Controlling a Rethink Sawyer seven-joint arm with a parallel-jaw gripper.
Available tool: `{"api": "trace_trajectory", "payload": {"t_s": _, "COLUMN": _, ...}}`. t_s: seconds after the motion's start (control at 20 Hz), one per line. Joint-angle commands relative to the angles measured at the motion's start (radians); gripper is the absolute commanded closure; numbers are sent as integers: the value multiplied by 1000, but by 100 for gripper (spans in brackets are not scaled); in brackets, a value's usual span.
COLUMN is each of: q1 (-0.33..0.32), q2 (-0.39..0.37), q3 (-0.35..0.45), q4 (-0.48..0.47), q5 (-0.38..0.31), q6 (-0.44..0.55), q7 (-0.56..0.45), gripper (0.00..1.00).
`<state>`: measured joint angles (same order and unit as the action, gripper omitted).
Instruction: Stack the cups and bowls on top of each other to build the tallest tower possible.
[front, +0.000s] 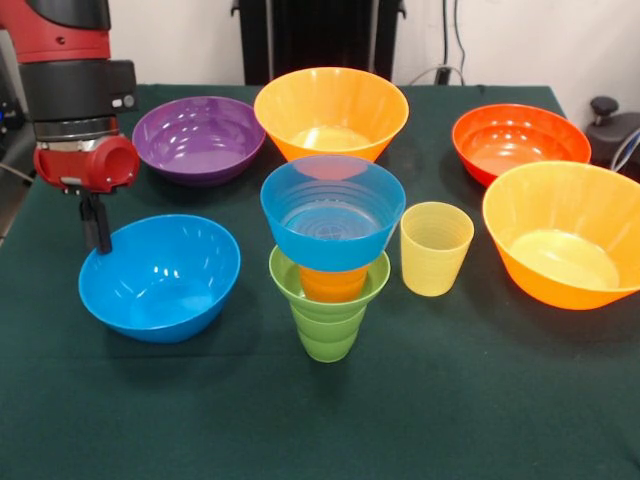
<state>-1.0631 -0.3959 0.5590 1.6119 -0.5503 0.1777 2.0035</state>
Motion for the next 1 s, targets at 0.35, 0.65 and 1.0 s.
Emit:
{"api": "trace_trajectory", "payload": {"t_s": 0.35, "q1": -43, "q2": -179, "q3": 50, "q4": 94, "q5": 6, "q6": 133, "q7": -73, "gripper": 100}}
{"api": "trace_trajectory", "payload": {"t_s": 0.65, "q1": -97, "q2": -298, "q3": 117, "q4": 142, "q5": 61, "q6": 215, "q7": -98, "gripper": 100}}
{"api": "trace_trajectory", "payload": {"t_s": 1.0, "q1": -130, "q2": -355, "q3": 169, "q4": 173, "q5": 88, "q6": 244, "q7": -97, "gripper": 100}}
